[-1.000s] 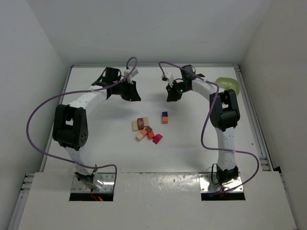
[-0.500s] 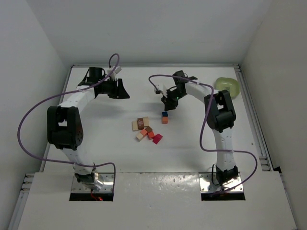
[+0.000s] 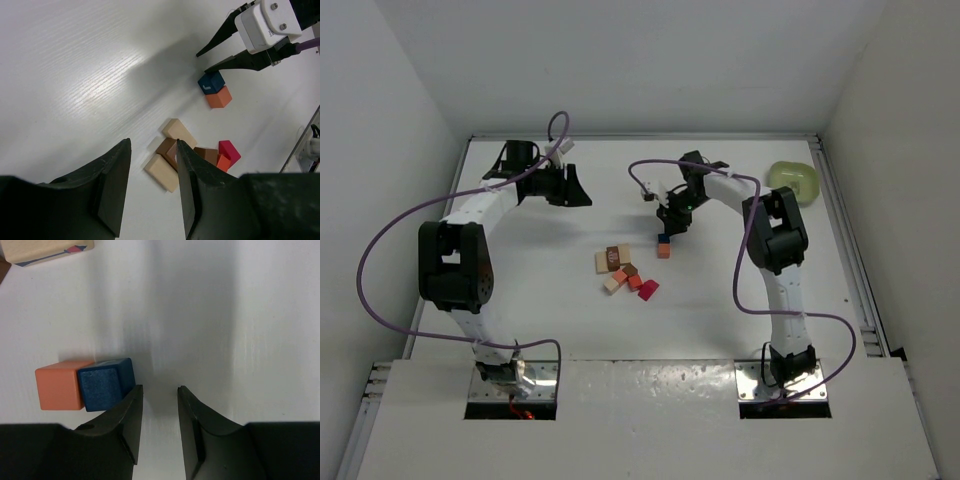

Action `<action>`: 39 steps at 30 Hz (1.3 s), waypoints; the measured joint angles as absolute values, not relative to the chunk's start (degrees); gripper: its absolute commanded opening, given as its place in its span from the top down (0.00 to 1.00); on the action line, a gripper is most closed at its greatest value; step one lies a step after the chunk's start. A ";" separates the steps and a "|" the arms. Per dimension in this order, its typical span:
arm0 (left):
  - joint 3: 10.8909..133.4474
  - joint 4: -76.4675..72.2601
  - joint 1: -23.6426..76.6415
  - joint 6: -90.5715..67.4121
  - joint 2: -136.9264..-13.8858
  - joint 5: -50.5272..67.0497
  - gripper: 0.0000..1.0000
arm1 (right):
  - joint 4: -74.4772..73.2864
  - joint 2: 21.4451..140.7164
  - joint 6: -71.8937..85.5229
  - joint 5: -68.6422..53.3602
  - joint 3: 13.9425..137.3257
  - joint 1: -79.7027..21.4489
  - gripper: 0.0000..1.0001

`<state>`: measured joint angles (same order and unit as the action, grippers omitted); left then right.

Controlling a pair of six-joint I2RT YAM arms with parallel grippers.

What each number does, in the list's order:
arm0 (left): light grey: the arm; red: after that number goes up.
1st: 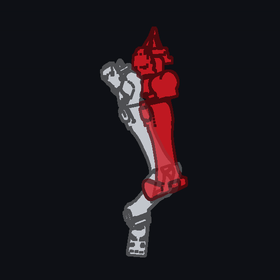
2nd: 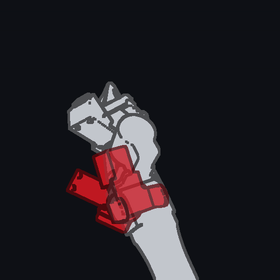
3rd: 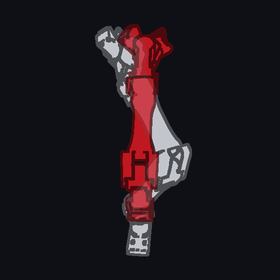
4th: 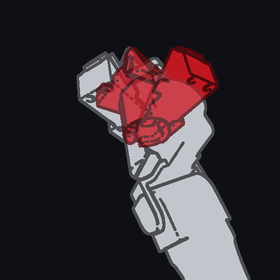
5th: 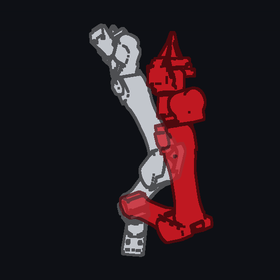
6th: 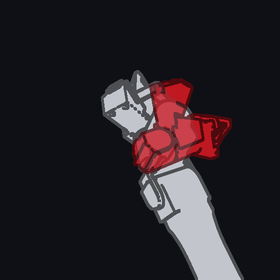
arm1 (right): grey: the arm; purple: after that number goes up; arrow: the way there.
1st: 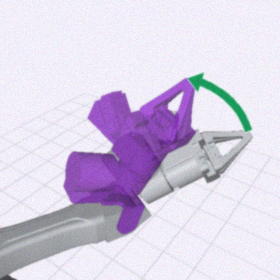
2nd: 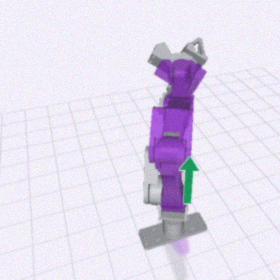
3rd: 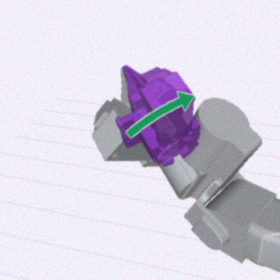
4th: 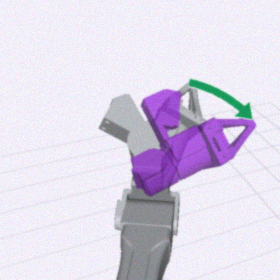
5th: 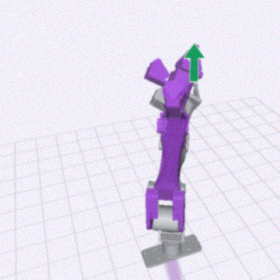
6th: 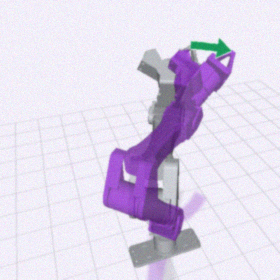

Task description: Build the wood block tower

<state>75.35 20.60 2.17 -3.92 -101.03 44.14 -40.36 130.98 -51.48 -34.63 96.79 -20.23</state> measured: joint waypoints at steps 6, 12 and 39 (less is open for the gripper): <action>75.35 20.58 2.13 -3.95 -101.03 44.73 0.53 | -40.71 131.35 -51.55 -34.46 97.58 -20.51 0.61; 75.35 20.62 2.15 -3.95 -101.03 45.25 0.53 | -40.93 131.37 -52.42 -34.44 97.60 -20.51 0.61; 72.14 21.39 -2.63 -6.37 -96.25 28.03 0.72 | -18.02 111.48 -21.41 -17.98 91.59 -15.62 0.49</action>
<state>72.14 21.39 -2.63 -6.37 -96.25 28.03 -18.02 111.48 -21.41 -17.98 91.59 -15.62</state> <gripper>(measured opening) 0.265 0.414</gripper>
